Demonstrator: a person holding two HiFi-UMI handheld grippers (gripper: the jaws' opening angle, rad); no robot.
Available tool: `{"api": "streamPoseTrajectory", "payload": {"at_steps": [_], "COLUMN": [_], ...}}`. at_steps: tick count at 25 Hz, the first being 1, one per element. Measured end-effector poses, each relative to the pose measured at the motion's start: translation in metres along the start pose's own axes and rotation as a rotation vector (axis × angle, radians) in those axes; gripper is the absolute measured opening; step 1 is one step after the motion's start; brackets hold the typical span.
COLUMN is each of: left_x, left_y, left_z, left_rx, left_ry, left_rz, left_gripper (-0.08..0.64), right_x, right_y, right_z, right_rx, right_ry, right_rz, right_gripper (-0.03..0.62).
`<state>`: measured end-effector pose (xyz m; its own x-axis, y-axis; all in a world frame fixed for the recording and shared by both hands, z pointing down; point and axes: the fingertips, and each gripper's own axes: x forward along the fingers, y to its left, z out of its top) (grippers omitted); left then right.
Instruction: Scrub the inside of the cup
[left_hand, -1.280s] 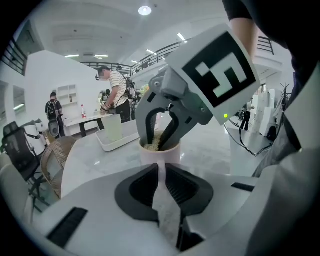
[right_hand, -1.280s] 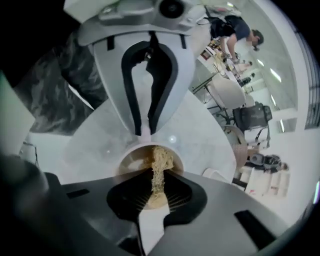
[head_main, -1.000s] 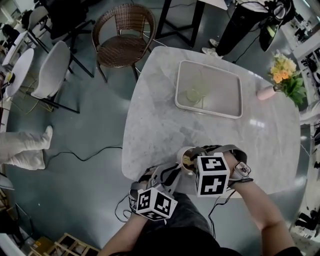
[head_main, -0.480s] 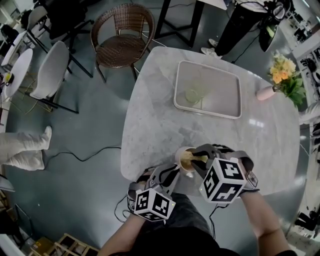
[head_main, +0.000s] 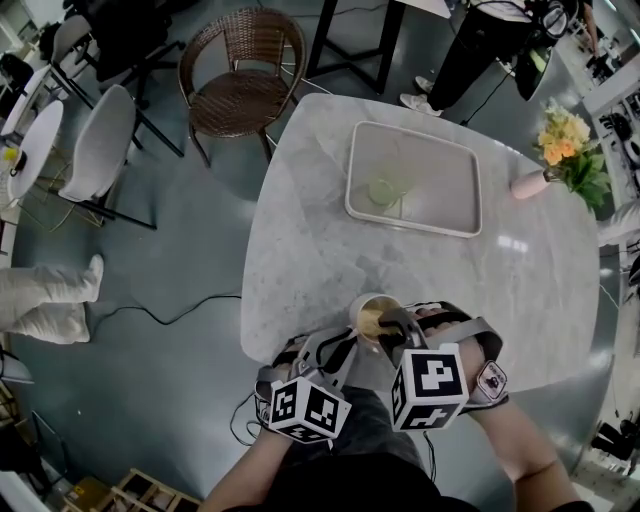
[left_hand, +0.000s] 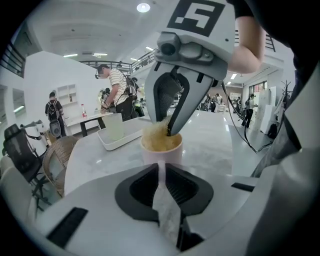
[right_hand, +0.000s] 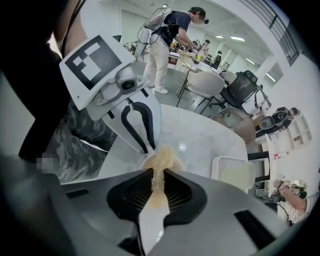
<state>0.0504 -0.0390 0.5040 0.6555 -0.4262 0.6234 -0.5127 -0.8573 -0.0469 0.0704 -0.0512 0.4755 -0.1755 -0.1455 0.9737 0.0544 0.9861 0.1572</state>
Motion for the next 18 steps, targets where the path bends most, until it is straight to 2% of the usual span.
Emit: {"api": "streamPoseTrajectory", "payload": {"at_steps": [3,7,9,11,13,18], "left_x": [0.001,0.0,0.001,0.001,0.002,0.001], "left_y": [0.0,0.0,0.0,0.0,0.001,0.001], "left_z": [0.0,0.001,0.002,0.002,0.002,0.002], "left_rx": [0.003,0.004,0.004,0.004,0.001,0.003], "left_ry": [-0.002,0.001,0.002,0.002,0.001,0.002], "left_rz": [0.0,0.0,-0.001,0.0,0.002,-0.001], "left_gripper": [0.055,0.055,0.055,0.055,0.055,0.055], "right_x": [-0.009,-0.006,-0.004,-0.007,-0.012,-0.012], "right_y": [-0.01,-0.02,-0.015,-0.006,-0.004,-0.028], "right_z": [0.001,-0.009,-0.011,-0.005,0.001,-0.009], "right_rx": [0.036,0.037,0.03,0.041,0.043,0.039], "right_ry": [-0.031,0.02,0.036,0.007,-0.018,0.016], "right_rz": [-0.034,-0.097,-0.085,-0.036,-0.027,-0.152], "right_gripper": [0.063,0.063,0.063,0.063,0.064,0.064]}}
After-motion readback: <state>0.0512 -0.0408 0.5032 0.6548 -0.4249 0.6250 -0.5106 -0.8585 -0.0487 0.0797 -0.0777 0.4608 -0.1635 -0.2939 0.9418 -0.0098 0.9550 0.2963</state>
